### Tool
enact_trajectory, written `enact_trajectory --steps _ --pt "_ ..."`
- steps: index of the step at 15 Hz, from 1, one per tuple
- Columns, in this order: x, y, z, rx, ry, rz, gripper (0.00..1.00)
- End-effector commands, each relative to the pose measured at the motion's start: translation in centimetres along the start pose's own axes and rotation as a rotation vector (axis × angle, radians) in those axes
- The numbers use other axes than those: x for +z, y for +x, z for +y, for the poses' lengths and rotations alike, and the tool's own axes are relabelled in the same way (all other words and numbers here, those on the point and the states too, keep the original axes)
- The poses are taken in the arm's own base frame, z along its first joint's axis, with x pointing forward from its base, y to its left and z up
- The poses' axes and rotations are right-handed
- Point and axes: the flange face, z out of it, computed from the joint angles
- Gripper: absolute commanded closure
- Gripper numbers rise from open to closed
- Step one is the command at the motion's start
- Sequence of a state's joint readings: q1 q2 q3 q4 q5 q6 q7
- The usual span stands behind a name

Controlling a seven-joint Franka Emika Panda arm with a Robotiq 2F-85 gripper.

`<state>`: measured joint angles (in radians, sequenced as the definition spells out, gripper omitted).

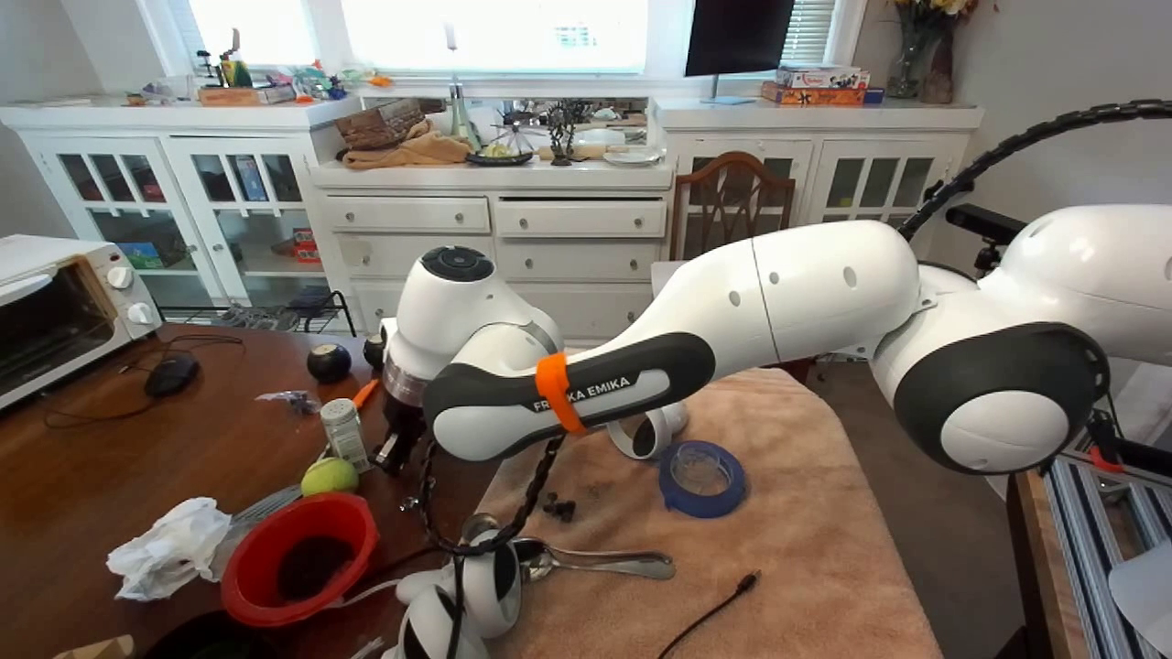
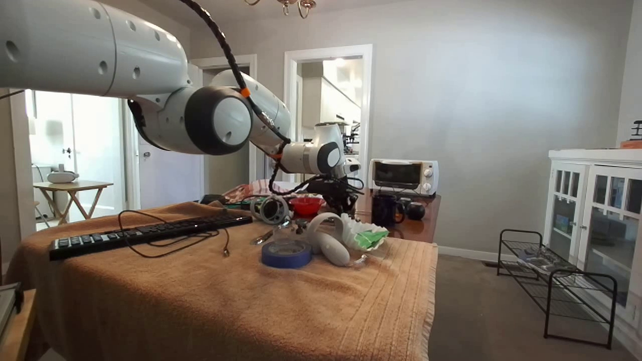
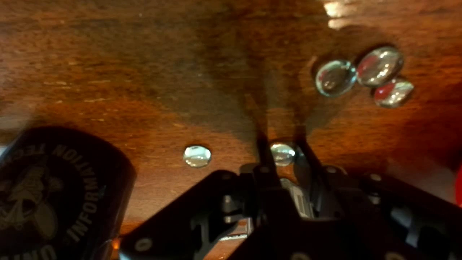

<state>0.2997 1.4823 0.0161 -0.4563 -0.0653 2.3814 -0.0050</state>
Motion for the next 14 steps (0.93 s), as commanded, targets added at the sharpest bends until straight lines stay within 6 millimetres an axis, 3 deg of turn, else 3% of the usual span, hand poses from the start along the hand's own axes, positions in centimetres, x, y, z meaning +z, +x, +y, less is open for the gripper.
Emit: enact_trajectory --steps 1,8,14 --pt "-1.0 0.5 -0.8 -0.043 -0.017 -0.033 0.95" --pt "-7.9 4.3 -0.7 -0.08 -0.165 -0.074 0.95" --pt "-9.9 5.1 2.1 -0.029 -0.326 -0.078 0.95"
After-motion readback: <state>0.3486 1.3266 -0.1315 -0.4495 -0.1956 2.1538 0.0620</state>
